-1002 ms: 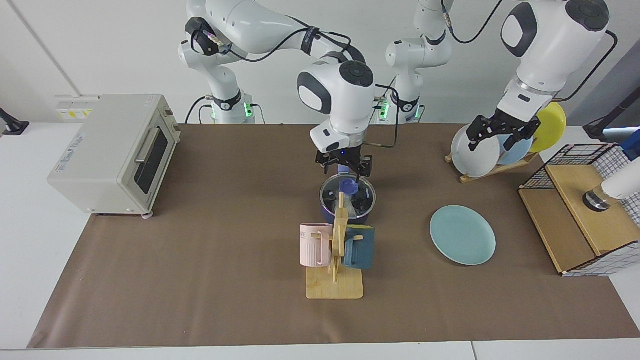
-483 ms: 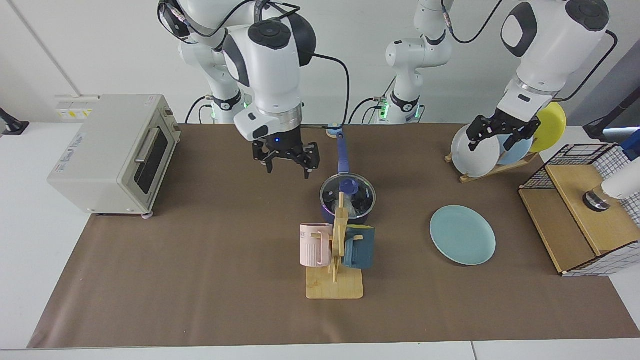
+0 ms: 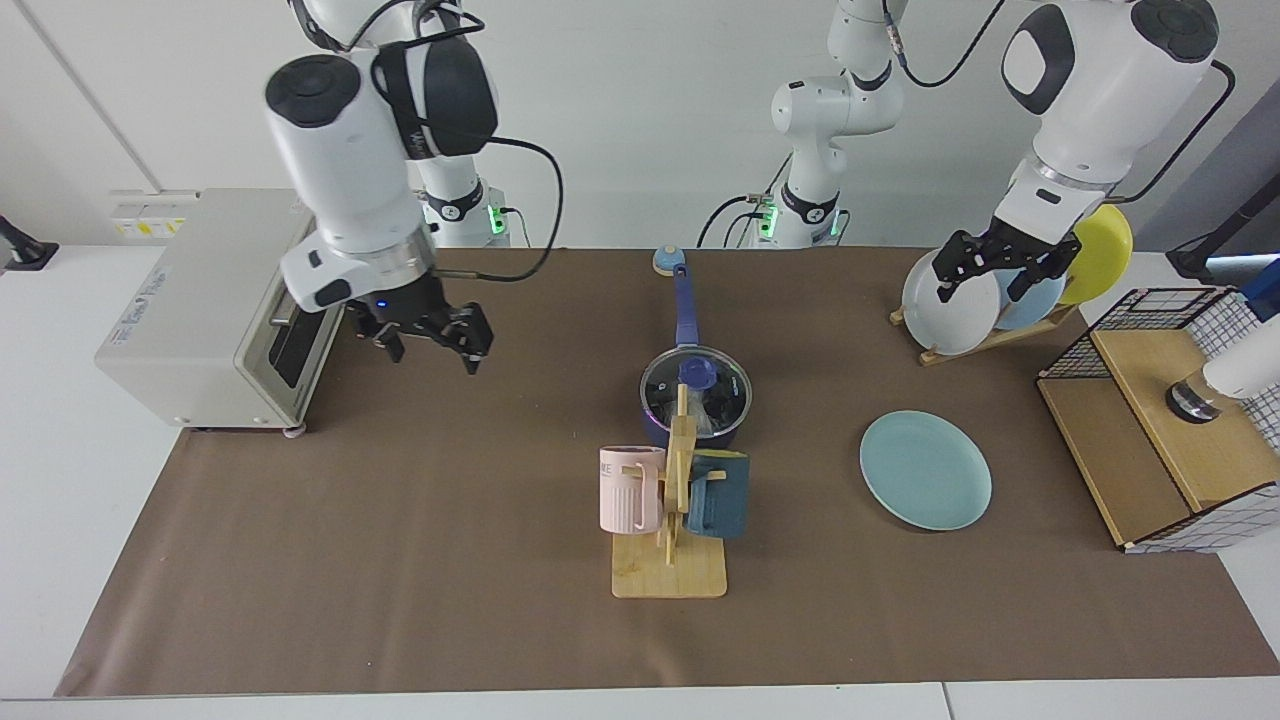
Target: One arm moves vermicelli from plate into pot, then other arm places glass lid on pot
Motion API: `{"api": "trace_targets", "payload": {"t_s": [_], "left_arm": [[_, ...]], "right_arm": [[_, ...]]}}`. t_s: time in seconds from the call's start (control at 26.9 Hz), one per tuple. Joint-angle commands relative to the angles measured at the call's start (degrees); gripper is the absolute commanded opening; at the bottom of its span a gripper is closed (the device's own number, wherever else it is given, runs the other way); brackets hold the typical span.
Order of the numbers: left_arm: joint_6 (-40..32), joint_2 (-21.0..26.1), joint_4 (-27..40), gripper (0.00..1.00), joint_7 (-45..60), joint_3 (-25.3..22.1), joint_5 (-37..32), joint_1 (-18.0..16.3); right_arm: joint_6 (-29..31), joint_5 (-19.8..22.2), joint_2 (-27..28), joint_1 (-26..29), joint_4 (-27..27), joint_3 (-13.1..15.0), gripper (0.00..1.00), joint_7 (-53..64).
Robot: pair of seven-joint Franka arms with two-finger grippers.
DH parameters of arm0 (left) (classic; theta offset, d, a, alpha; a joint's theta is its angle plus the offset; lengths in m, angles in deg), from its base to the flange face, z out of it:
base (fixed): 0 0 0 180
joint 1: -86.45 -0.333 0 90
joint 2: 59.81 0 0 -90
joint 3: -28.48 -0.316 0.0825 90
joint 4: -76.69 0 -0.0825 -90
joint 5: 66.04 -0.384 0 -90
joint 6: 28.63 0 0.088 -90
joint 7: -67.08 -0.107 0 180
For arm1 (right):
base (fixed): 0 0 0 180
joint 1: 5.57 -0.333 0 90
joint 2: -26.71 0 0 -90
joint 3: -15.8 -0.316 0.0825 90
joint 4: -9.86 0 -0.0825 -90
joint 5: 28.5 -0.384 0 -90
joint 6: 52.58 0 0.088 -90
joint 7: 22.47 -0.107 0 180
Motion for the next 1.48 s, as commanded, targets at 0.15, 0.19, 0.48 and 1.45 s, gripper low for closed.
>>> {"api": "trace_targets", "payload": {"t_s": [0.15, 0.19, 0.48, 1.45], "left_arm": [[-0.5, -1.3, 1.1, 1.00, -0.6, -0.4, 0.4, 0.0], [-0.5, -1.3, 1.1, 1.00, -0.6, -0.4, 0.4, 0.0], [-0.5, -1.3, 1.1, 1.00, -0.6, -0.3, 0.4, 0.0], [-0.5, -1.3, 1.1, 1.00, -0.6, -0.3, 0.4, 0.0]], "right_arm": [[-0.7, -1.8, -7.6, -0.4, 3.0, 6.4, 1.00, 3.9], [-1.0, -2.1, -8.7, -0.2, 3.9, 6.8, 1.00, 5.0], [-2.7, -2.5, -18.4, 3.5, 14.1, 8.5, 1.00, 11.9], [-3.8, -2.5, -26.0, 5.8, 23.1, 7.7, 1.00, 13.2]]}}
